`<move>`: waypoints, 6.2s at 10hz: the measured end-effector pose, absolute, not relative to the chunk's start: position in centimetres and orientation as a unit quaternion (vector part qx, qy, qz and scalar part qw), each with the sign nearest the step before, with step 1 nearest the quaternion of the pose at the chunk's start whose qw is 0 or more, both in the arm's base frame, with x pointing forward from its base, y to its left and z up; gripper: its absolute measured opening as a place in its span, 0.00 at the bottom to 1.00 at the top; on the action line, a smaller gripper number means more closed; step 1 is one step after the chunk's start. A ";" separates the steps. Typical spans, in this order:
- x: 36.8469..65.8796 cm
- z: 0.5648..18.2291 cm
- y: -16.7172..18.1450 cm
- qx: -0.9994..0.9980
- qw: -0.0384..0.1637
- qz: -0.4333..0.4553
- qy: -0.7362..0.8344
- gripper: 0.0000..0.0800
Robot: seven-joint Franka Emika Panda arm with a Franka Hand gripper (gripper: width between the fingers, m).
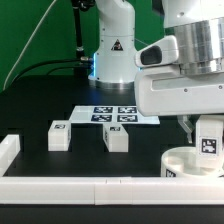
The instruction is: Assemble stool
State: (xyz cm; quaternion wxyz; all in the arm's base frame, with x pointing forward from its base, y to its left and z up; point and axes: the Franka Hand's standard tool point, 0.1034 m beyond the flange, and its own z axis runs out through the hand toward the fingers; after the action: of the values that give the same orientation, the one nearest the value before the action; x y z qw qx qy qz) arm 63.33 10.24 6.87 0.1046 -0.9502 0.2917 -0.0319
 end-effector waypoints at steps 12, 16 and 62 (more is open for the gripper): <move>63.4 6.4 11.8 -0.710 0.149 0.021 0.688 0.78; 62.5 9.5 12.6 -0.856 0.143 0.048 0.495 0.81; 63.5 7.2 11.2 -0.956 0.026 -0.029 0.291 0.42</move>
Offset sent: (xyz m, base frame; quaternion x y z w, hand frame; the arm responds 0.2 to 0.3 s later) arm 0.0202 0.0315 -0.0072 0.0351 0.0128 0.4070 0.9127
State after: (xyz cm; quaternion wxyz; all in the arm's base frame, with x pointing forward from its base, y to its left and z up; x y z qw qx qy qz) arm 63.46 11.22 7.23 0.0260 -0.9560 0.2907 -0.0293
